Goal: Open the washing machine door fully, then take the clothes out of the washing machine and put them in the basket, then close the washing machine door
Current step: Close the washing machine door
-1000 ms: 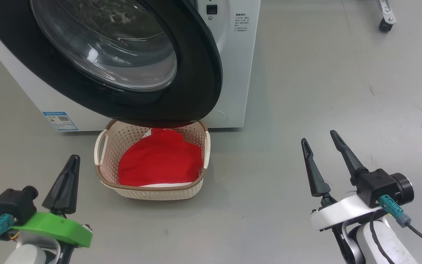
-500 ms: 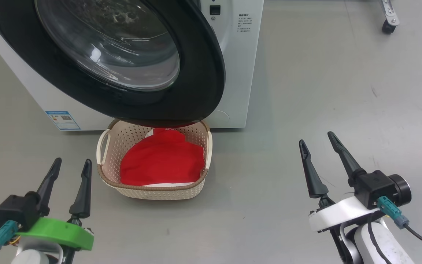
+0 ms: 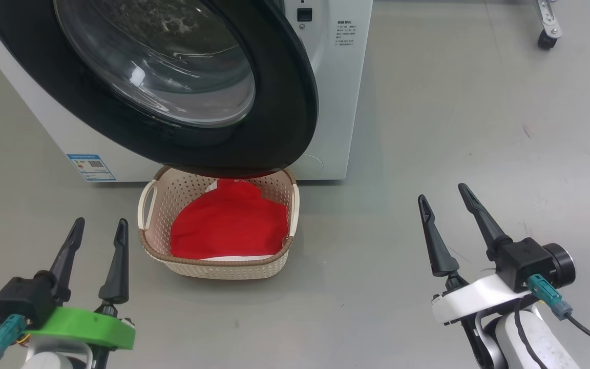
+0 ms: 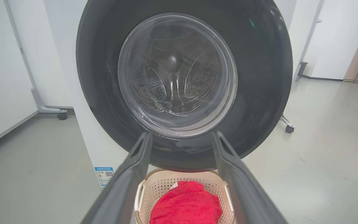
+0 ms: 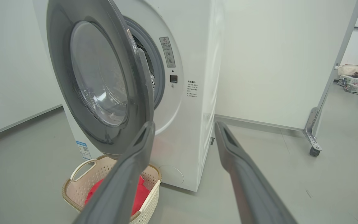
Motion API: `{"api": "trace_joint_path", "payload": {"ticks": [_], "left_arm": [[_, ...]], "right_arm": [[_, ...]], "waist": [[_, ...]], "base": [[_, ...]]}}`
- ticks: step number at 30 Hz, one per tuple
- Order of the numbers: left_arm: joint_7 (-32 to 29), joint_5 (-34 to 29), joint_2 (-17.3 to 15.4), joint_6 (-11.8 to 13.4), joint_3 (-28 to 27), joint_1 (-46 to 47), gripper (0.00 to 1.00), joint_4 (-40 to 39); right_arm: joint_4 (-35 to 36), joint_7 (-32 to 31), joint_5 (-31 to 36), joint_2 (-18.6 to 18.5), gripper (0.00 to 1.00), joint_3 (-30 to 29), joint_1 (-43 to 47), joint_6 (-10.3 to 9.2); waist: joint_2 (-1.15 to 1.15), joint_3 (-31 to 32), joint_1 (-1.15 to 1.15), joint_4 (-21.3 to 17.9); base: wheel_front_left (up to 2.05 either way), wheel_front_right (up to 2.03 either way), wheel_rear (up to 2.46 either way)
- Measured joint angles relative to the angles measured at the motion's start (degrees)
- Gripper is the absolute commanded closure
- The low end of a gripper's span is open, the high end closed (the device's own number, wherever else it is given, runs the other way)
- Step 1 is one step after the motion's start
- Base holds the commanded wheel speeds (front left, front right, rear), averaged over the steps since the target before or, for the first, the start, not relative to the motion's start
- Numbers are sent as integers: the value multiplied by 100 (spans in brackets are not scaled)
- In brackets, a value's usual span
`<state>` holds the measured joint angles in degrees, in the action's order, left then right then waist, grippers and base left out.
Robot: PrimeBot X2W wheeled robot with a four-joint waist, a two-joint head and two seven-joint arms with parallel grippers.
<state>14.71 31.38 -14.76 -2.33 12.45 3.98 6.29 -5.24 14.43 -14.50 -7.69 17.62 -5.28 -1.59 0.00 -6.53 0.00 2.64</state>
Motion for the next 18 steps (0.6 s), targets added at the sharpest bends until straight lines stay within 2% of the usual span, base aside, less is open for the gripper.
{"api": "trace_joint_path", "payload": {"ticks": [11, 18], "left_arm": [[0, -175, 147, -105, -145, -95, 0, -98], [0, -269, 216, -148, -292, -110, 0, -120]], "right_arm": [[23, 0, 2, 0, 0, 1, 1, 0], [110, 0, 12, 13, 0, -181, 1, -78]], "waist": [[0, -24, 0, -5], [0, -41, 0, -4]], "base": [[0, 0, 0], [0, 0, 0]]}}
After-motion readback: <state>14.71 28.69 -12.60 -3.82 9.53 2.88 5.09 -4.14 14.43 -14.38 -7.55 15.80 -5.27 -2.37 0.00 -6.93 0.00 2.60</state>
